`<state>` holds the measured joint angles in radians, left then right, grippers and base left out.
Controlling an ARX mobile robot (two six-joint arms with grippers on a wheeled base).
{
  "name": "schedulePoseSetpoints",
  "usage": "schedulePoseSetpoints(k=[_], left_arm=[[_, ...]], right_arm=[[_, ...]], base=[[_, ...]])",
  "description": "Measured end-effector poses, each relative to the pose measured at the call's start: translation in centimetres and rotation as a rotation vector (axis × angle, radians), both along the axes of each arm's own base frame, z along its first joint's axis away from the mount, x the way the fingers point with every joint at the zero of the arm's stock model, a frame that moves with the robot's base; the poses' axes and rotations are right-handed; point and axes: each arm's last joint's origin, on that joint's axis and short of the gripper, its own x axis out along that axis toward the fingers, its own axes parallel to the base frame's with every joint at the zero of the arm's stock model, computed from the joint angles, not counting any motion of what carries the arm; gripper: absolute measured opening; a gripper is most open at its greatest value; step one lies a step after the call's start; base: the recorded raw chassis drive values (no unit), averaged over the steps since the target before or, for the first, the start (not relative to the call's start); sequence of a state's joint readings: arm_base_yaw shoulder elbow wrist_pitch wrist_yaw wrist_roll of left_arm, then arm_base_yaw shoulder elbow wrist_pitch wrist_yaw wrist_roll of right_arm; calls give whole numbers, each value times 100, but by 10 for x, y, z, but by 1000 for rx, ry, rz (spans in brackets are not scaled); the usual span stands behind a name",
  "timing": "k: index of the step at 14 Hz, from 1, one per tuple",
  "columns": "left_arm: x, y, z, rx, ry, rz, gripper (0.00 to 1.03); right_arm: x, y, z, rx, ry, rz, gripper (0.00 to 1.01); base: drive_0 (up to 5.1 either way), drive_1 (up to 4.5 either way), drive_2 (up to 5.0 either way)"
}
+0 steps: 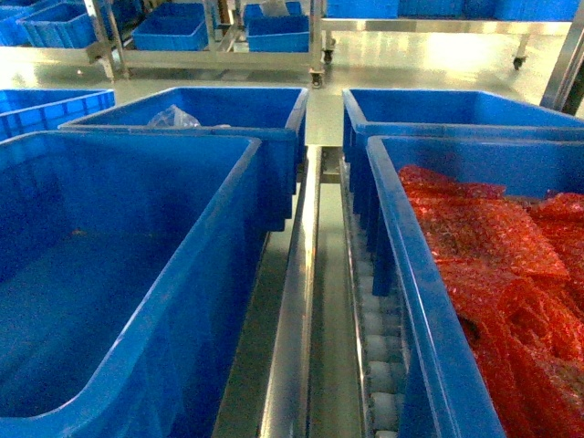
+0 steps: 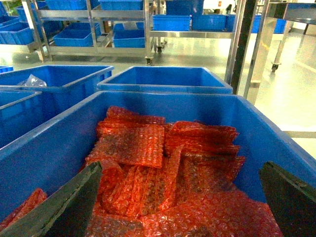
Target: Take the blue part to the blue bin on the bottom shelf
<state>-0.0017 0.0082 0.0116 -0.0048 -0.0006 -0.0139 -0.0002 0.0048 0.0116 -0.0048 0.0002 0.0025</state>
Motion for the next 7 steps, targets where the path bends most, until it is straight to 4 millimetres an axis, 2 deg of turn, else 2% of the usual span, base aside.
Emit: schedulePoseSetpoints(k=[7], left_arm=[[0,0,0,0,0,0,98]], right_arm=[[0,0,0,0,0,0,98]], base=[[0,0,0]])
